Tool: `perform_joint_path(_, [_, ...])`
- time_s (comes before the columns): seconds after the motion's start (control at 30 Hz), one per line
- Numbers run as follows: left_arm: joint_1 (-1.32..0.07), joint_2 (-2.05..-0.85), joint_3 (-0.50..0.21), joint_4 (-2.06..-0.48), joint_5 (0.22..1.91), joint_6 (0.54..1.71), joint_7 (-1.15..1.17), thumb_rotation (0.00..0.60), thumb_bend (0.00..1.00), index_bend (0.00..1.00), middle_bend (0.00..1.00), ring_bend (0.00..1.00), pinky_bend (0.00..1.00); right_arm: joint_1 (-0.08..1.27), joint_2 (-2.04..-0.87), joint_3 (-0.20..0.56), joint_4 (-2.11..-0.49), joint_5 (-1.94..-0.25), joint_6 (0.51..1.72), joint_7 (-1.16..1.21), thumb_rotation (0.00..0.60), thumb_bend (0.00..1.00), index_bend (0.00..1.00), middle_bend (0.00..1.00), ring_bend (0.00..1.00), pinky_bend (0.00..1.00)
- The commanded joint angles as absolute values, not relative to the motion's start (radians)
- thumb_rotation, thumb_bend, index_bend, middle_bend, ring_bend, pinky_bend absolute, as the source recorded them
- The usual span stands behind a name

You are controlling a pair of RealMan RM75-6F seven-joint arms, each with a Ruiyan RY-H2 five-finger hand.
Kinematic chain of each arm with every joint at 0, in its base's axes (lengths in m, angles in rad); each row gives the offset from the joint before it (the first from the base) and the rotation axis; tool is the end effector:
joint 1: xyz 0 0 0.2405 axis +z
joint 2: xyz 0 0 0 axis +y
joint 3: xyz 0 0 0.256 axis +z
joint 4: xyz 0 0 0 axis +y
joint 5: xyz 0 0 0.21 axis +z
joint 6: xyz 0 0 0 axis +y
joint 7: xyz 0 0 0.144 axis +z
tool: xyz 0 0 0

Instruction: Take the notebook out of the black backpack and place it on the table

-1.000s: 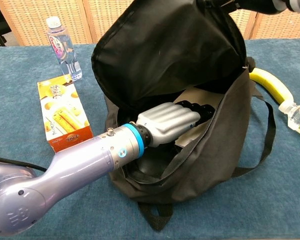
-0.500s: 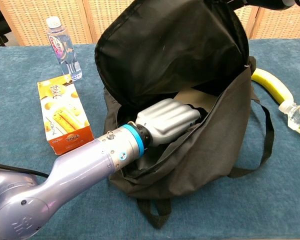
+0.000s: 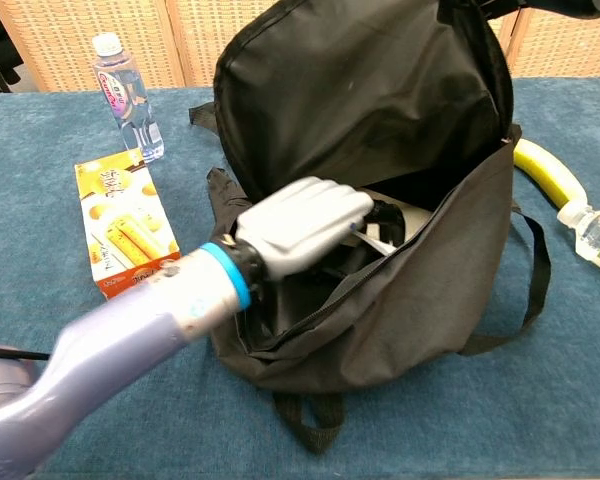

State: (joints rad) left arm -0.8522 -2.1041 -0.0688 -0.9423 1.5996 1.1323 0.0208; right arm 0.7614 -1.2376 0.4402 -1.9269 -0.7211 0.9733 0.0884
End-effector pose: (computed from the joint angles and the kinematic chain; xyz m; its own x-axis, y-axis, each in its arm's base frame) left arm -0.0535 0.2818 -0.1517 0.3504 0.1670 0.9216 0.6569 -0.7452 -0.1147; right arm -0.0818 -0.3551 0.0903 -0.3317 -0.3396 0.8801 -0.9238 -0.0721 -0.3760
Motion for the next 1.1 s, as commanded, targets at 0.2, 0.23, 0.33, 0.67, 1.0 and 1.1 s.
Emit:
perform_joint_path(0.2, [-0.774, -1.933, -0.01, -1.098, 1.648, 1.242, -0.134, 0.6, 0.72, 0.74, 0.49, 0.4, 0.46, 0.745, -1.234, 0.42, -1.85, -0.706, 0.965, 0.104, 0.6, 0.54, 0.68, 0.63, 0.53, 0.38])
perform_joint_path(0.23, [-0.766, -1.902, -0.006, -1.134, 1.647, 1.247, -0.156, 0.6, 0.72, 0.74, 0.49, 0.4, 0.46, 0.742, -1.236, 0.415, -1.832, -0.702, 0.964, 0.104, 0.6, 0.54, 0.68, 0.63, 0.53, 0.38])
perform_joint_path(0.33, [-0.75, -1.804, 0.003, -1.261, 1.64, 1.248, -0.237, 0.6, 0.72, 0.75, 0.5, 0.4, 0.47, 0.738, -1.249, 0.402, -1.782, -0.696, 0.961, 0.105, 0.6, 0.54, 0.68, 0.62, 0.53, 0.38])
perform_joint_path(0.67, [-0.728, -1.447, -0.04, -1.604, 1.622, 1.275, -0.398, 0.6, 0.72, 0.76, 0.5, 0.4, 0.47, 0.702, -1.294, 0.345, -1.681, -0.722, 0.944, 0.116, 0.6, 0.54, 0.68, 0.63, 0.53, 0.38])
perform_joint_path(1.0, [-0.681, -1.265, -0.159, -1.621, 1.606, 1.415, -0.405, 0.6, 0.72, 0.77, 0.51, 0.4, 0.47, 0.676, -1.301, 0.31, -1.707, -0.797, 0.91, 0.132, 0.6, 0.54, 0.68, 0.63, 0.53, 0.38])
perform_joint_path(1.1, [-0.661, -1.248, -0.176, -1.578, 1.623, 1.469, -0.37, 0.6, 0.71, 0.77, 0.51, 0.4, 0.47, 0.67, -1.294, 0.301, -1.72, -0.825, 0.895, 0.141, 0.6, 0.54, 0.68, 0.63, 0.53, 0.38])
